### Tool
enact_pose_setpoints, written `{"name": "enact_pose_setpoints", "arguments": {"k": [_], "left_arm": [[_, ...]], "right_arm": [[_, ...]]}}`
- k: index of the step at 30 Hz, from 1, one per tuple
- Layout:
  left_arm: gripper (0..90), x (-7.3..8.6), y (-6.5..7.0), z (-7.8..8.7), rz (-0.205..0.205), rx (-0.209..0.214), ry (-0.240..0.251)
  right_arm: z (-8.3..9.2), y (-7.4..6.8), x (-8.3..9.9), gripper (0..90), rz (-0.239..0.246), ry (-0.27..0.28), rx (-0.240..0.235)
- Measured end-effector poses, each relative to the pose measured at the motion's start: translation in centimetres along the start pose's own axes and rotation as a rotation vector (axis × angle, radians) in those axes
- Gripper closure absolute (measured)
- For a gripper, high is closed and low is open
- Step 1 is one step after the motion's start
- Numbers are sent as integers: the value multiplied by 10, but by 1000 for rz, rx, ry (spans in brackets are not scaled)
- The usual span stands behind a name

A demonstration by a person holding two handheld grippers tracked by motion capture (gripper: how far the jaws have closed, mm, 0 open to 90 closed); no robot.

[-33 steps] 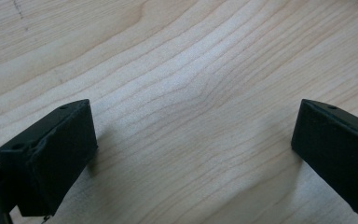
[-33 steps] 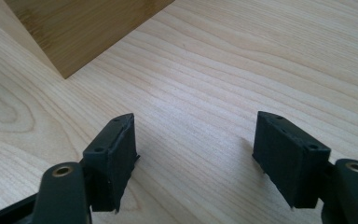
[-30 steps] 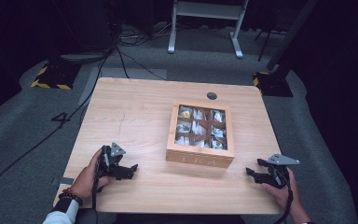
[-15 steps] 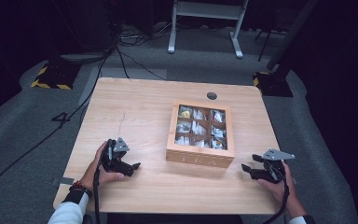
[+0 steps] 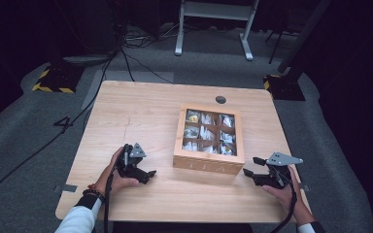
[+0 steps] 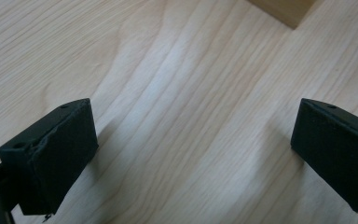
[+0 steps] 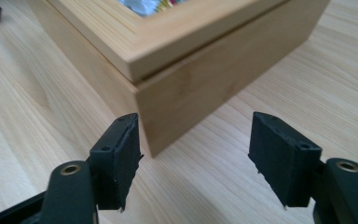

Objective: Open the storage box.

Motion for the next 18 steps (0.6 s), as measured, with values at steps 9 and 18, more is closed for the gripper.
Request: {"name": "enact_pose_setpoints", "arguments": {"k": [9, 18], "left_arm": [[170, -16, 22, -12, -65, 45, -1], [259, -33, 43, -27, -89, 137, -3]], "right_arm": [[-1, -10, -14, 401, 3, 31, -21], [-10, -13, -22, 442, 32, 8, -11]]}}
Point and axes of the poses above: each handheld gripper's, and its own axes: z roughly backward along the jaws, x roughly out of its underside, y roughly to its right, the point moved 1 cm from there along -z, roughly forward along the jaws, and after that the axes turned 15 degrees about z, right-handed, at the moved point
